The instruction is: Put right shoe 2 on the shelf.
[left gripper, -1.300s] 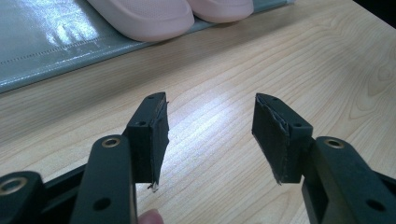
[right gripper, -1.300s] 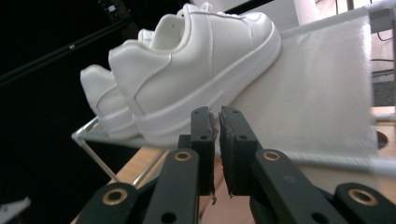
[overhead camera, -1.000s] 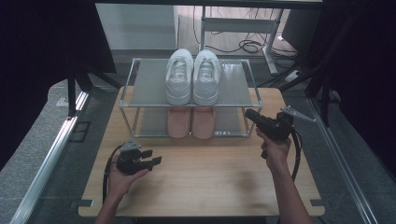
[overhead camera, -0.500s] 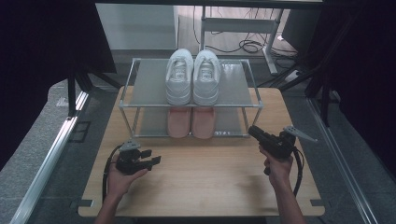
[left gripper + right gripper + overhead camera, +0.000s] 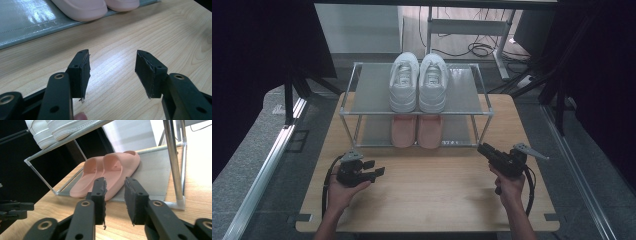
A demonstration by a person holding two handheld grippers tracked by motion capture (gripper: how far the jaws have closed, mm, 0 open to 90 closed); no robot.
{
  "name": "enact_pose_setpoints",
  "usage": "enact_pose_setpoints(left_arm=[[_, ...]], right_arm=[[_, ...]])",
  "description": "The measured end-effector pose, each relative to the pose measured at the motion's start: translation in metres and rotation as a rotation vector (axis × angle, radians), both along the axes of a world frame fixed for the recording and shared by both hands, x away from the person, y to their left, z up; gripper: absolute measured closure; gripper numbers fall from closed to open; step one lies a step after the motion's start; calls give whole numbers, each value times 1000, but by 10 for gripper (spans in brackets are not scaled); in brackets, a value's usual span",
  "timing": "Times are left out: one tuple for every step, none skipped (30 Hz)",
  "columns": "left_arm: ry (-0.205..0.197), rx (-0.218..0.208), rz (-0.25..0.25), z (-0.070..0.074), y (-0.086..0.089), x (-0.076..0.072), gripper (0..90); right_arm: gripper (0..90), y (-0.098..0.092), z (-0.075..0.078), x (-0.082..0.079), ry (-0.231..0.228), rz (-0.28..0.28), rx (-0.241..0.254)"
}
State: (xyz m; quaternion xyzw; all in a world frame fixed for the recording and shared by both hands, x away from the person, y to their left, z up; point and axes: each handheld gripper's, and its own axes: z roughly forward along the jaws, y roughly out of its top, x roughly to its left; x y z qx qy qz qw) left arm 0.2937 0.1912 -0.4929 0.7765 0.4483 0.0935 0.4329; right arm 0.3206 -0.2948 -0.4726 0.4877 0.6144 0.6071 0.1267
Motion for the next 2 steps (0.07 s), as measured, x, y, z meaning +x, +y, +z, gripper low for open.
enact_pose_setpoints(left_arm=[[0,-1,1,0,0,0,460],[-3,1,2,0,1,1,458]], right_arm=[[686,0,0,0,0,-2,-5],[678,0,0,-1,0,-1,-6]])
